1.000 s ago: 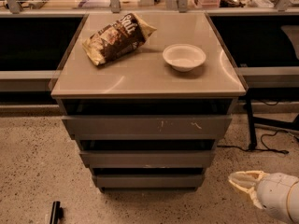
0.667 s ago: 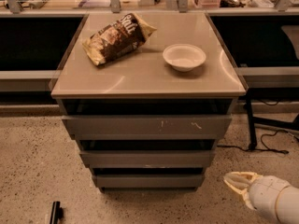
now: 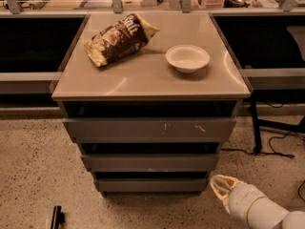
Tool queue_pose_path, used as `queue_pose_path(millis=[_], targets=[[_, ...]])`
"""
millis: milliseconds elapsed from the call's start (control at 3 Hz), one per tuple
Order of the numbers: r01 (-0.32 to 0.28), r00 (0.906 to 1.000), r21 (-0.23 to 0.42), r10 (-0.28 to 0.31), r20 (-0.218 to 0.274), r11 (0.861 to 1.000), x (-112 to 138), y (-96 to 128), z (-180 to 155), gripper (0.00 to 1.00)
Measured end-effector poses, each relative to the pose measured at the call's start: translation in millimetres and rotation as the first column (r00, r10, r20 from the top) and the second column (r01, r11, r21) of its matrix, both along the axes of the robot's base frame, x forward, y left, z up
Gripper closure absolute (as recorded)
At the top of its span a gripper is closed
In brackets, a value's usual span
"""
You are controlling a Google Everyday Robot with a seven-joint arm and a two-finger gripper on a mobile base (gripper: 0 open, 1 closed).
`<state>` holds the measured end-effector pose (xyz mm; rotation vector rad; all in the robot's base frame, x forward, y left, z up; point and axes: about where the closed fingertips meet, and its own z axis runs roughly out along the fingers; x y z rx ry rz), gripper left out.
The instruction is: Open middle drawer
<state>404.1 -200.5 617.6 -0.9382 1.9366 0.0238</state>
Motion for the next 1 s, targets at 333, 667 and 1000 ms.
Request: queue_pose_path(millis=[333,667,1000], targets=[[0.053,0.9982,-0.022,-0.052,0.028,0.998,13,-8,2,1.0],[0.054,0.9982,-0.023,-0.054,0.026,0.998,12,-10,2,1.0],[0.044,0.9984,0.032,-0.046,0.034,0.999,15,7,-17,1.0]])
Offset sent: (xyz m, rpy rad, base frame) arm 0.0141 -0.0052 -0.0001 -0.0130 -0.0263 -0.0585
